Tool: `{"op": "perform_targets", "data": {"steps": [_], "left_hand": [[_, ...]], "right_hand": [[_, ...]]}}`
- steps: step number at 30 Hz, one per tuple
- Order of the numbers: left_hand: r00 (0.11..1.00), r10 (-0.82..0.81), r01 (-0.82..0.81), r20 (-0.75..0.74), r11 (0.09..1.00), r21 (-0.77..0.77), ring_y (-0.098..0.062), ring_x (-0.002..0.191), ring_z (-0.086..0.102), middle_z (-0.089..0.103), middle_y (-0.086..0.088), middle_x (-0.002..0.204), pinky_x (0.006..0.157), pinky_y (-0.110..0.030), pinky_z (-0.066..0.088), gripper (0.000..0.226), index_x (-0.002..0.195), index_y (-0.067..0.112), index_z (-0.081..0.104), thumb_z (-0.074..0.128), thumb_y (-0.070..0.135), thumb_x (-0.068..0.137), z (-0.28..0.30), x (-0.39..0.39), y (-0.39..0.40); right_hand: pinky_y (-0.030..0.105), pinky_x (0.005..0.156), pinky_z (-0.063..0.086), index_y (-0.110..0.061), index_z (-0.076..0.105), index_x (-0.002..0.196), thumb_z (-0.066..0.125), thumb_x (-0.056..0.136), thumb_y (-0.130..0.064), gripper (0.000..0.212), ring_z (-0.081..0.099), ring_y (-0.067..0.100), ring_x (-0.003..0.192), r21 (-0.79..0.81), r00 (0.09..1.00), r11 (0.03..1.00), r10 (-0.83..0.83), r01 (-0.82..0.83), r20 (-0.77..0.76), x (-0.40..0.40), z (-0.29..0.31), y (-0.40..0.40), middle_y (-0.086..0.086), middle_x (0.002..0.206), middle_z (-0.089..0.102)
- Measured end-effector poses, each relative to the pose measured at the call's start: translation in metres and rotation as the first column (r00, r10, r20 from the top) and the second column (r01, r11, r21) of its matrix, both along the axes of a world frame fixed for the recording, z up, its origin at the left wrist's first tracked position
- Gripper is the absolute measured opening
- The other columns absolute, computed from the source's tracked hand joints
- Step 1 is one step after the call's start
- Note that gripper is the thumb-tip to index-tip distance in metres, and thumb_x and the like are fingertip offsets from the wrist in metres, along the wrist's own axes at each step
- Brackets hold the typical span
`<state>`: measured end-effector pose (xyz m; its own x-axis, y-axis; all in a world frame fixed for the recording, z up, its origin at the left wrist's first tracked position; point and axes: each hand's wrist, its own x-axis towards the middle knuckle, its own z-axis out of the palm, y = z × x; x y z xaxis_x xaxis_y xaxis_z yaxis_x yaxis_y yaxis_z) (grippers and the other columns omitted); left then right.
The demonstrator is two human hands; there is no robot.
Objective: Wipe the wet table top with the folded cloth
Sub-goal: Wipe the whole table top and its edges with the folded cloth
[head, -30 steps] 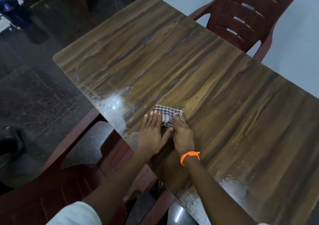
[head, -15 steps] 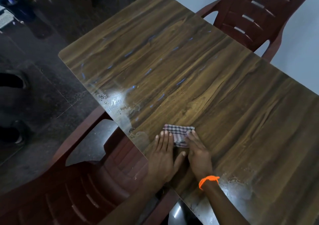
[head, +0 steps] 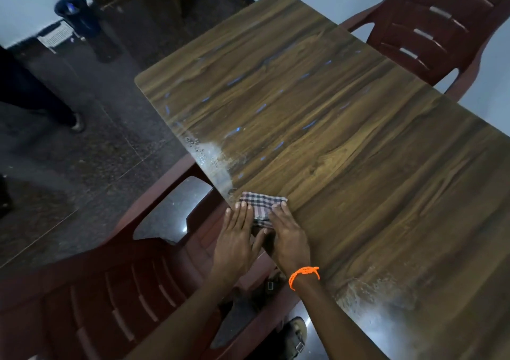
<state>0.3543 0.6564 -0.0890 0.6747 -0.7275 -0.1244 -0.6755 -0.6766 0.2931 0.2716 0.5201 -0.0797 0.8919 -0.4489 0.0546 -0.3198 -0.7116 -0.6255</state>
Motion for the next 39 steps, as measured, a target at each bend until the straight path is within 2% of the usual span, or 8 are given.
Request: {"op": "perform_targets", "data": {"steps": [4,9,16,20,26,31,35,39], "left_hand": [[0.999,-0.042,0.042,-0.015,0.999,0.007,-0.026,0.157,0.017,0.032,-0.018,0.163,0.129,-0.047,0.013,0.077,0.154,-0.001,0.036,0.032,0.058,0.106,0.003,-0.040,0.010],[0.993,-0.116,0.117,-0.018,0.991,0.062,-0.029,0.157,0.016,0.029,-0.023,0.163,0.129,-0.045,0.007,0.083,0.156,-0.003,0.031,0.029,0.063,0.104,0.011,-0.060,-0.026],[0.988,-0.156,0.153,0.018,0.980,0.128,-0.027,0.158,0.009,0.021,-0.018,0.168,0.129,-0.040,-0.004,0.079,0.160,0.001,0.019,0.026,0.058,0.106,0.016,0.012,-0.058],[0.978,-0.199,0.186,0.060,0.967,0.174,-0.026,0.157,0.015,0.025,-0.016,0.167,0.129,-0.040,-0.001,0.076,0.160,0.003,0.022,0.027,0.057,0.106,0.017,0.064,-0.037],[0.925,-0.379,0.372,0.033,0.919,0.133,-0.025,0.156,0.019,0.031,-0.016,0.165,0.128,-0.042,0.001,0.077,0.158,0.003,0.029,0.027,0.060,0.105,0.019,0.105,0.024],[0.834,-0.552,0.546,0.009,0.826,0.142,-0.029,0.156,0.017,0.030,-0.022,0.163,0.128,-0.043,-0.002,0.083,0.157,-0.002,0.027,0.025,0.062,0.104,0.020,0.105,0.037],[0.795,-0.607,0.602,-0.013,0.785,0.146,-0.030,0.156,0.015,0.025,-0.023,0.165,0.128,-0.043,-0.002,0.082,0.158,-0.004,0.021,0.027,0.058,0.105,0.023,0.110,0.014],[0.796,-0.605,0.599,-0.010,0.786,0.154,-0.029,0.157,0.014,0.022,-0.021,0.166,0.128,-0.043,-0.002,0.080,0.159,-0.003,0.018,0.029,0.056,0.105,0.023,0.134,-0.016]], "right_hand": [[0.040,0.095,0.052,-0.002,0.067,0.116,0.072,0.071,0.011,0.048,0.047,0.027,0.131,-0.028,0.998,0.999,0.016,-0.018,-0.057,-0.043,0.000,0.006,0.010,0.131,0.061],[0.044,0.104,0.043,-0.001,0.068,0.113,0.061,0.064,0.017,0.053,0.050,0.031,0.128,-0.011,0.992,0.993,-0.117,0.117,-0.051,-0.070,0.005,-0.020,0.015,0.128,0.062],[0.041,0.099,0.045,-0.003,0.067,0.108,0.052,0.069,0.016,0.046,0.049,0.031,0.129,0.010,0.976,0.977,-0.214,0.214,-0.030,-0.006,0.008,-0.033,0.017,0.128,0.061],[0.044,0.087,0.053,-0.006,0.068,0.100,0.049,0.079,0.003,0.029,0.052,0.030,0.126,-0.008,0.974,0.974,-0.227,0.227,0.026,0.038,0.009,0.000,0.014,0.119,0.064],[0.036,0.101,0.045,-0.013,0.063,0.114,0.057,0.085,0.002,0.033,0.041,0.019,0.135,-0.067,0.964,0.963,-0.263,0.259,-0.048,0.053,-0.008,0.067,0.003,0.131,0.057],[0.034,0.109,0.031,-0.004,0.063,0.121,0.061,0.075,0.014,0.049,0.047,0.029,0.130,-0.064,0.871,0.872,-0.489,0.486,-0.045,0.038,-0.005,0.096,0.014,0.132,0.058],[0.033,0.109,0.036,-0.003,0.065,0.119,0.054,0.070,0.017,0.055,0.049,0.026,0.130,-0.022,0.766,0.769,-0.638,0.639,-0.081,0.047,0.000,0.089,0.014,0.133,0.058],[0.039,0.096,0.049,-0.007,0.067,0.114,0.052,0.067,0.018,0.055,0.058,0.030,0.119,0.015,0.679,0.679,-0.734,0.734,-0.010,0.082,0.005,0.072,0.012,0.126,0.063]]}}
